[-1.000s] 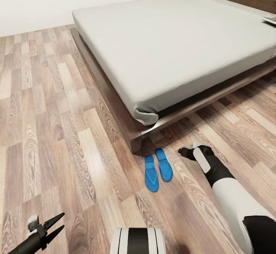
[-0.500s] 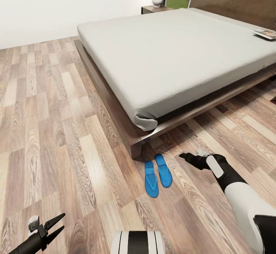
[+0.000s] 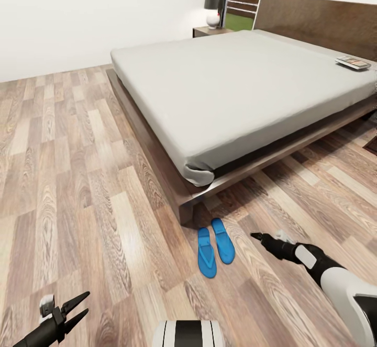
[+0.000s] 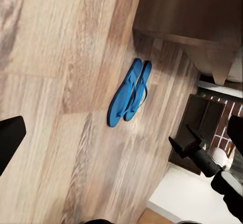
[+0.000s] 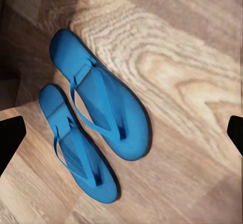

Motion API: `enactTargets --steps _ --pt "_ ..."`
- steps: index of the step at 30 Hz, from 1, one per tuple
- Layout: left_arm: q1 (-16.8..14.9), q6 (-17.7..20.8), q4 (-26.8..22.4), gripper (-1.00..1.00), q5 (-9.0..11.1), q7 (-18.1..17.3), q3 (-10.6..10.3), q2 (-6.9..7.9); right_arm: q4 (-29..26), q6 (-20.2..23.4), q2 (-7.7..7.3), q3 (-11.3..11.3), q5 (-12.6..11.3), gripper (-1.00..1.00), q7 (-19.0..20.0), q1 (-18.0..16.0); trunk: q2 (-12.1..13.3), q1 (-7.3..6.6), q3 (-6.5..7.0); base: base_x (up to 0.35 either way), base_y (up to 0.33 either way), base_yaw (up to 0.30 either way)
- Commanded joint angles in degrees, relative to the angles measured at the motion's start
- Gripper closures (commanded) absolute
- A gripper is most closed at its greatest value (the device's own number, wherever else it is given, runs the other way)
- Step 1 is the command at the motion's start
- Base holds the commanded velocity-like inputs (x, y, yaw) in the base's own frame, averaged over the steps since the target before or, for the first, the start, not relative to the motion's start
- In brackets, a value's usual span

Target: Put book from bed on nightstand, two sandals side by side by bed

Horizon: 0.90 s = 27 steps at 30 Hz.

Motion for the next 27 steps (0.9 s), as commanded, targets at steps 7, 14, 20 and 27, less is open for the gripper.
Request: enactTargets --steps 7,14,20,27 --pt "-0.01 0.60 -0.05 -1.00 -0.07 -0.18 0.19 -0.03 8.83 -9.45 -0.31 0.00 0.68 -1.00 6.78 0.20 0.08 -0.19 1.52 0.000 0.000 0.000" --pt "-0.01 0.60 -0.08 -1.00 -0.07 -0.22 0.19 -0.03 12.03 -19.65 -0.32 0.05 2.32 -1.00 12.92 3.31 0.18 -0.37 3.07 0.000 0.000 0.000" --pt "-0.01 0.60 -0.09 -1.00 -0.07 -0.17 0.19 -0.03 12.50 -21.67 -0.37 0.06 2.54 -1.00 14.30 4.63 0.26 -0.52 4.40 0.000 0.000 0.000" --pt "-0.01 0.56 -0.18 -1.00 -0.13 -0.17 0.03 -0.45 12.64 -22.70 -0.40 0.01 2.56 -1.00 14.60 7.92 0.35 -0.70 5.95 0.000 0.000 0.000"
